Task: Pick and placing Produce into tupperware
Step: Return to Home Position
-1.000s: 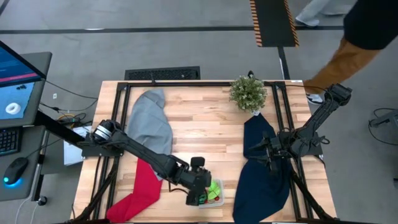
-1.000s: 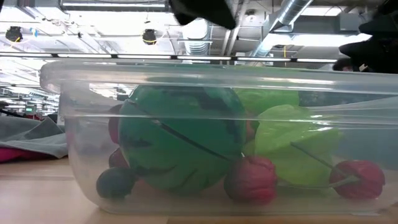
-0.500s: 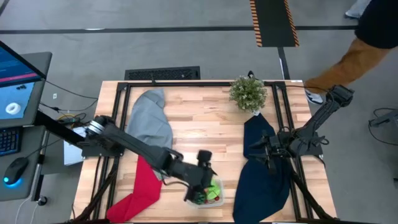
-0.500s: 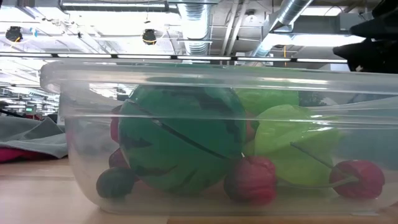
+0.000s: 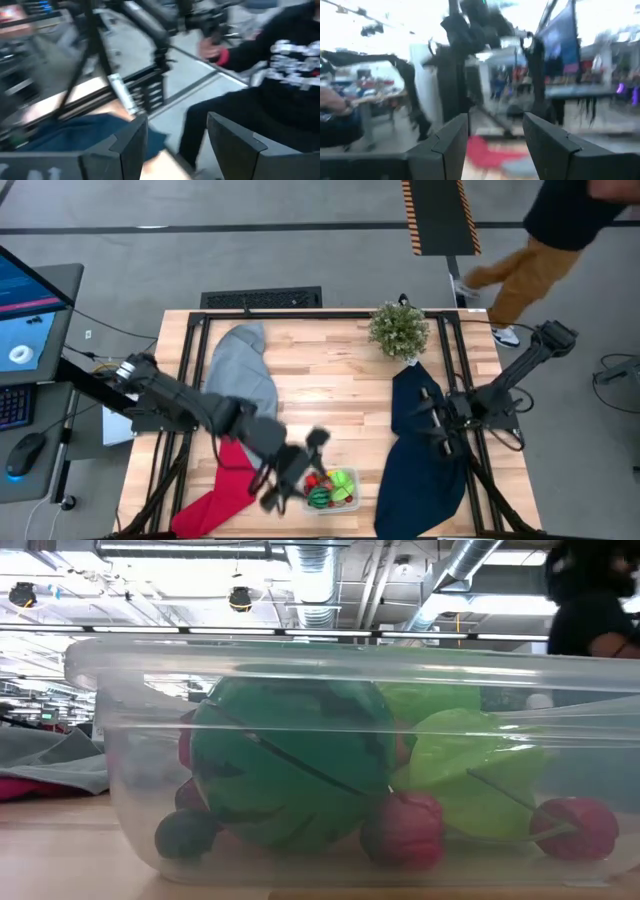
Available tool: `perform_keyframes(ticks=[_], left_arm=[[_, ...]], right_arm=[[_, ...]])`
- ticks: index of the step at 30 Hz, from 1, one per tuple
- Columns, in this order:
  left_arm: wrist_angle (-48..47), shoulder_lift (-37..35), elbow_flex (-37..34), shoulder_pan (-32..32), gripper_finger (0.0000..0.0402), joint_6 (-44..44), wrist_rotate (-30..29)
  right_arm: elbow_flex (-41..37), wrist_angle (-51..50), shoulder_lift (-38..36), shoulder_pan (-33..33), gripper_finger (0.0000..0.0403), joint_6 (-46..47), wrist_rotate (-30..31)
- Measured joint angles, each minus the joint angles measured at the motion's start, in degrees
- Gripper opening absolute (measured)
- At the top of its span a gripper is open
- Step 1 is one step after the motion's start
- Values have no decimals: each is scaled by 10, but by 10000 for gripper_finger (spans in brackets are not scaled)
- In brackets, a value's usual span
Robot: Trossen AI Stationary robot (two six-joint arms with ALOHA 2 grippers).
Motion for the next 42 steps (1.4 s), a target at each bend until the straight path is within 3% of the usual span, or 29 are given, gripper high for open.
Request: perform_keyframes(ticks=[3, 7, 10, 15, 18, 22, 31, 39, 42], left_arm=[[-29, -25, 0, 30, 196, 5, -4], [-44, -54, -15, 65, 196, 12, 13], [19, -87, -75, 101, 196, 14, 26], [137, -201, -212, 176, 196, 12, 23], [203, -270, -333, 203, 196, 8, 36], [300, -367, -484, 210, 196, -14, 58], [392, -604, -741, 211, 196, -53, 8], [401, -768, -866, 212, 196, -88, -11], [391, -817, -895, 212, 196, -94, -12]], right_arm=[[29, -36, -34, -4, 214, -48, 24], [59, -178, -109, -3, 214, -64, 109], [73, -300, -194, -2, 214, -50, 115], [86, -442, -350, 7, 214, -31, 42], [86, -524, -419, 19, 214, -8, 65], [99, -597, -413, 30, 214, 22, 108], [93, -638, -413, 32, 214, 44, 169], [56, -626, -416, -44, 214, 55, 165], [19, -611, -416, -85, 214, 64, 130]])
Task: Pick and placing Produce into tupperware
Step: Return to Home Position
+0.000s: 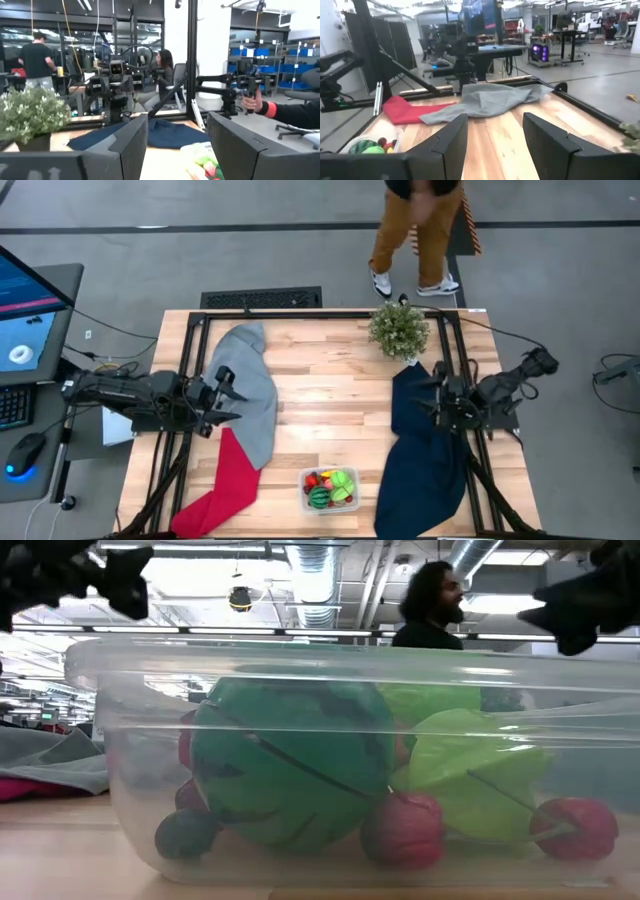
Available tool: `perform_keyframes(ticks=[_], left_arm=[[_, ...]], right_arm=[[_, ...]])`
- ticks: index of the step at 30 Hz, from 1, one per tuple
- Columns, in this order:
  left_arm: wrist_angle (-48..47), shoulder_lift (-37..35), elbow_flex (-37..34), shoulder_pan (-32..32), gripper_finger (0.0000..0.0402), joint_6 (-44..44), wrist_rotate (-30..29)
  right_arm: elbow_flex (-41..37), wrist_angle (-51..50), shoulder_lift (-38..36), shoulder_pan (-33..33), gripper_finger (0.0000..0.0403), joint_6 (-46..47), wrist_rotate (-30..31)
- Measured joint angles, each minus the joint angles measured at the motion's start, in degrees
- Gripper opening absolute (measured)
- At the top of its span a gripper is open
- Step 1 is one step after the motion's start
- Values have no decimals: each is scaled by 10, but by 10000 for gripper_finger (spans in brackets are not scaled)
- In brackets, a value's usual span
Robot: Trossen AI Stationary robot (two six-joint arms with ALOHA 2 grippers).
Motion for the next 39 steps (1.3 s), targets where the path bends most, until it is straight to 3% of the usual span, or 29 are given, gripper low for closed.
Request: perform_keyframes(ticks=[6, 11, 16, 28, 32, 36, 39], left_arm=[[-71, -81, -34, 1, 196, -10, -27], [-163, -127, -34, 1, 196, -11, -68], [-201, -135, -35, 5, 196, 0, -99], [-208, -134, -35, 52, 196, 53, -127], [-212, -134, -36, 80, 196, 55, -91], [-211, -134, -36, 95, 196, 42, -86], [-211, -133, -36, 91, 196, 42, -88]], right_arm=[[-55, 102, 12, -99, 214, -5, -130], [-55, 87, 17, -197, 214, 2, -185], [-55, 73, 17, -296, 214, 1, -293], [-55, 58, 22, -485, 214, -24, -377], [-55, 64, 35, -547, 214, -19, -418], [-55, 79, 58, -571, 214, -6, -516], [-55, 78, 80, -560, 214, -18, -508]])
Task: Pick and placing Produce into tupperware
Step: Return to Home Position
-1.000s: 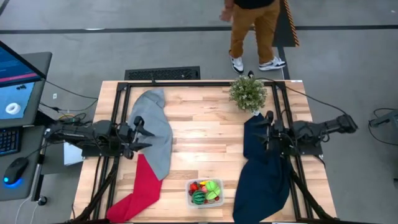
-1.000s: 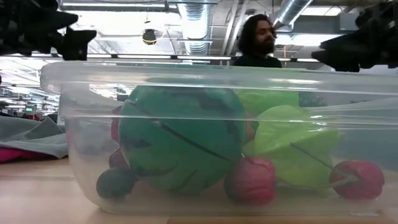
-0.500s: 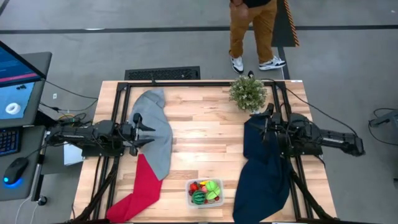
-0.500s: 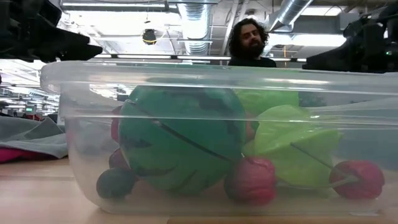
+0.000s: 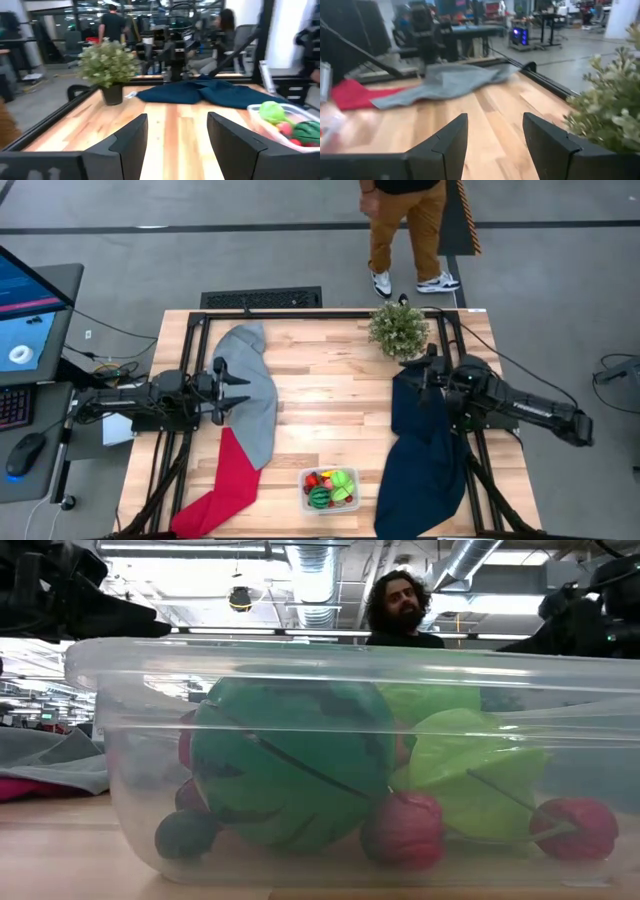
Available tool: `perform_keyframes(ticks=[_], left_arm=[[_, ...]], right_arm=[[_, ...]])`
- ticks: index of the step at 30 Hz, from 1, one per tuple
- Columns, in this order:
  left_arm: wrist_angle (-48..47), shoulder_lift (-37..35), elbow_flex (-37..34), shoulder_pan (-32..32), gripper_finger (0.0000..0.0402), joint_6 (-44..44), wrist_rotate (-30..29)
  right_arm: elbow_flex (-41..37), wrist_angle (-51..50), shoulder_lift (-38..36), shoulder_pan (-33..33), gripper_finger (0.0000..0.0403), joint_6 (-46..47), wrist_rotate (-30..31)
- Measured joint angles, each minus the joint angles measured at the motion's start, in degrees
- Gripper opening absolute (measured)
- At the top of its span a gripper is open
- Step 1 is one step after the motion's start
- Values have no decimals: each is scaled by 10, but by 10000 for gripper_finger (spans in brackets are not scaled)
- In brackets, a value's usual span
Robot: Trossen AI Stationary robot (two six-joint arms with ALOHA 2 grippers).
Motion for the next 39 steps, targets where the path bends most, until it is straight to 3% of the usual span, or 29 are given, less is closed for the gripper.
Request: perform_keyframes(ticks=[6, 10, 14, 22, 39], left_arm=[[-1, 0, 0, 0, 197, 1, -13], [-1, 17, -1, 0, 197, -18, -14], [-1, 47, -1, 0, 197, -57, -15], [0, 91, -1, 0, 196, -43, -15], [0, 91, -1, 0, 196, -36, -15]], right_arm=[[0, -2, 29, 23, 214, -12, 68], [0, -19, 50, 30, 214, 69, 102], [0, -18, 76, 33, 214, 102, 102], [0, -17, 98, 33, 214, 95, 102], [0, -17, 98, 33, 214, 94, 102]])
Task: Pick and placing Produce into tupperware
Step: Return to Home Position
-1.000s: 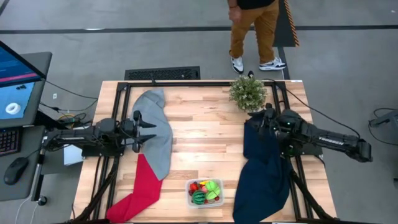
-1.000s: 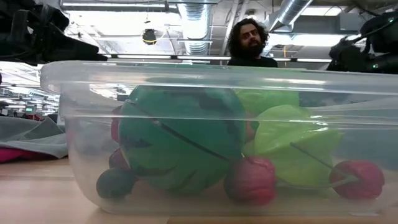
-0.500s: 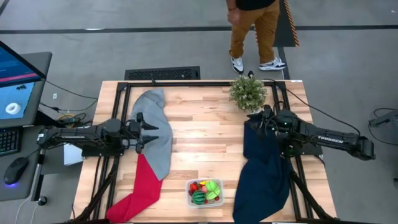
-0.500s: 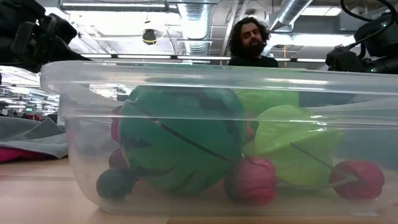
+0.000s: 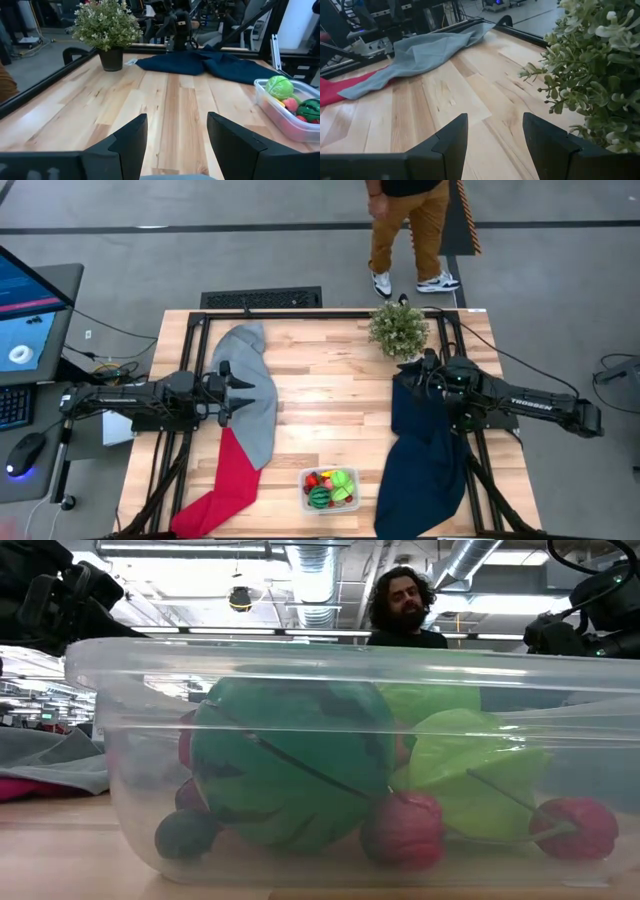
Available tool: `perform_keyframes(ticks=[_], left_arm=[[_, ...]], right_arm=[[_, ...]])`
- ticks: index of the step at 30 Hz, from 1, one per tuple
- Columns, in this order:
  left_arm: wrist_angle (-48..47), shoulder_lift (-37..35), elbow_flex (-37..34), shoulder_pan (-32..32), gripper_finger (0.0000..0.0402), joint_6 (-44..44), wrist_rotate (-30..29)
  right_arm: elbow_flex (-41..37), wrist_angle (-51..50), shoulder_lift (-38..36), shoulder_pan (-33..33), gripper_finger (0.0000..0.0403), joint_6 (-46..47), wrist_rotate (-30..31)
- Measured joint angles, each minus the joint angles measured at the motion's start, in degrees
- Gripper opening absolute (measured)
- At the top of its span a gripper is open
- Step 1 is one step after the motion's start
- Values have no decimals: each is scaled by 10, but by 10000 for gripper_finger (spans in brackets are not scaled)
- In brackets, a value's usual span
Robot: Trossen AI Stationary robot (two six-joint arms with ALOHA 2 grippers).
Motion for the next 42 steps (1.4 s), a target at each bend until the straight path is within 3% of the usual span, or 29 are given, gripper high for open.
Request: perform_keyframes(ticks=[42], left_arm=[[0, 0, 0, 0, 196, -2, 0]], right_arm=[[0, 0, 0, 0, 214, 0, 0]])
